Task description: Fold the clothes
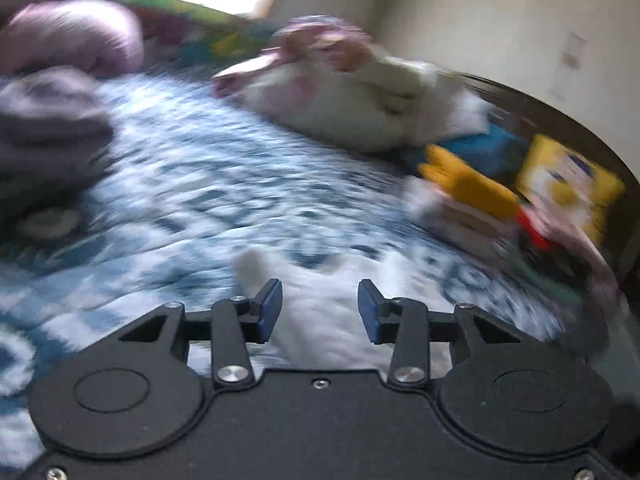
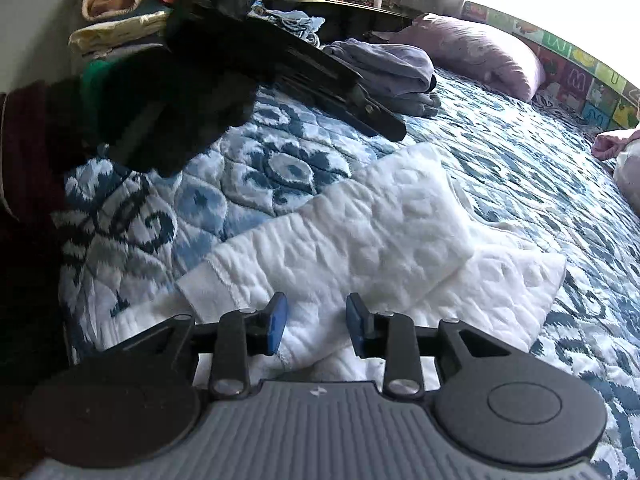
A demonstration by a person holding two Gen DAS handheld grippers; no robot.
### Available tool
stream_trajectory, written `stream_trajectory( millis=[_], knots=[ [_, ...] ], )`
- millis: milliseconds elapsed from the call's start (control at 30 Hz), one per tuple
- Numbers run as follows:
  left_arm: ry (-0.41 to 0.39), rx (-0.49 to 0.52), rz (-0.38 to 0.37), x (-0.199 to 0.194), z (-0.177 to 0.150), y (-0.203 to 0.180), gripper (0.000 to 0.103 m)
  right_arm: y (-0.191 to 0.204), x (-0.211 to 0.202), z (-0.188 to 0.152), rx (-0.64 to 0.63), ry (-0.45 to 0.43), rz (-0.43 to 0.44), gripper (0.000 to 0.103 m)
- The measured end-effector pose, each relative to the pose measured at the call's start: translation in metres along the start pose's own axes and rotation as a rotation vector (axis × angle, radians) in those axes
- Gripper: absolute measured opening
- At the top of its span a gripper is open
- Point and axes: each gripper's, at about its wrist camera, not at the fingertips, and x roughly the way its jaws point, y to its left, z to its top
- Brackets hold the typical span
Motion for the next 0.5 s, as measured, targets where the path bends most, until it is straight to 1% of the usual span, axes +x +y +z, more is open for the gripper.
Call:
stream_trajectory(
  millis=[33, 67, 133, 167, 300, 333, 400, 433, 500],
  knots=[
    [0.011, 0.047, -0.028, 0.001, -0.003, -0.006, 0.039, 0.002, -0.002, 0.001, -0.012, 0.002, -0.002, 0.034],
    [0.048, 0.085, -0.035, 0.008, -0.008, -0.01, 0.039, 0.001, -0.005, 0.003, -0.014, 0.001, 0.003, 0.034],
    [0.15, 0.156, 0.006, 0.028, -0.018, -0.019, 0.039, -0.003, -0.011, 0.006, -0.008, -0.006, 0.018, 0.034],
    [0.179, 0.201, 0.037, 0.037, -0.023, -0.024, 0.039, -0.006, -0.013, 0.008, -0.002, -0.016, 0.014, 0.034],
    [0.193, 0.225, 0.054, 0.045, -0.021, -0.03, 0.039, -0.019, -0.005, 0.022, -0.003, -0.091, -0.134, 0.034],
    [0.19, 0.219, 0.047, 0.043, -0.02, -0.029, 0.039, -0.021, -0.001, 0.024, -0.014, -0.114, -0.148, 0.033],
    [0.182, 0.207, 0.035, 0.04, -0.018, -0.026, 0.039, -0.026, 0.011, 0.026, -0.028, -0.122, -0.148, 0.033],
    [0.154, 0.195, 0.031, 0.032, -0.014, -0.023, 0.038, -0.029, 0.017, 0.027, -0.034, -0.123, -0.147, 0.032],
    [0.045, 0.166, 0.041, 0.019, -0.005, -0.015, 0.037, -0.033, 0.027, 0.024, -0.058, -0.097, -0.15, 0.032]
  ],
)
